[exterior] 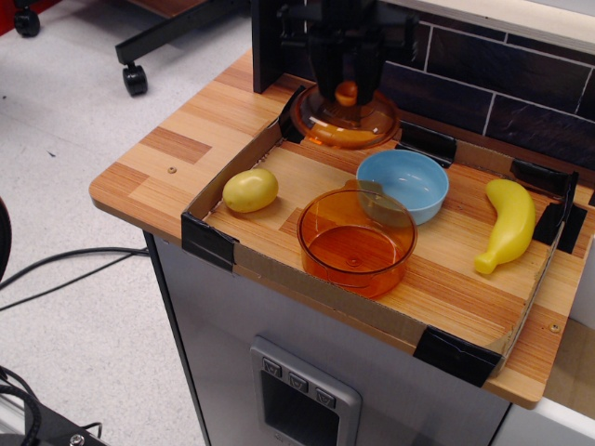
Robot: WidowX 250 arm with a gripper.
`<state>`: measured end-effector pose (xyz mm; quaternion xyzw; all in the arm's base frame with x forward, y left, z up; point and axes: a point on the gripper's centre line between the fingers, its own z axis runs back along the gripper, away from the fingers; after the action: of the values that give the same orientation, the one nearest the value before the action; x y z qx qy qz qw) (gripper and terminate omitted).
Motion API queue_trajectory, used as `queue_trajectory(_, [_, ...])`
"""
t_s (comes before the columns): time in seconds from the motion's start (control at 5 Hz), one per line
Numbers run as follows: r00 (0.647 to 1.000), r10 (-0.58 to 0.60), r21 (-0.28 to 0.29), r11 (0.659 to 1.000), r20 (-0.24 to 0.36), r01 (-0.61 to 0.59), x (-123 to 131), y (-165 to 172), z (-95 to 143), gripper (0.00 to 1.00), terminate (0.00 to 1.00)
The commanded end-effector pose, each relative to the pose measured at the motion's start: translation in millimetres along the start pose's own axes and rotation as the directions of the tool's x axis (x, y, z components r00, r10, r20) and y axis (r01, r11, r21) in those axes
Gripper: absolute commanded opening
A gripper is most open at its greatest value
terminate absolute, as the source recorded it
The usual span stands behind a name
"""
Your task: Put lid on pot
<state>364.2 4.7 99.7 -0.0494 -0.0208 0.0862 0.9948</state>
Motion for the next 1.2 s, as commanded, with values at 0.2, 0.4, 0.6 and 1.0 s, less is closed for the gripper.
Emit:
queue_trajectory(0.2, [0.977,-0.213,-0.072,0.974,0.03,0.214,-33.6,-21.0,41.2,0.0,0.0])
queue_trajectory(0.4, [0.967,-0.244,-0.06,0.967,0.068,0.248,-54.8,-20.4,20.3,0.0,0.0])
queue_trajectory(0.6, [0.954,-0.289,-0.043,0.955,0.082,0.293,-68.1,-15.0,8.1,0.0,0.0])
queue_trajectory(1.0, [0.949,-0.303,-0.002,0.953,0.085,0.304,-79.0,-20.3,-19.2,0.0,0.0])
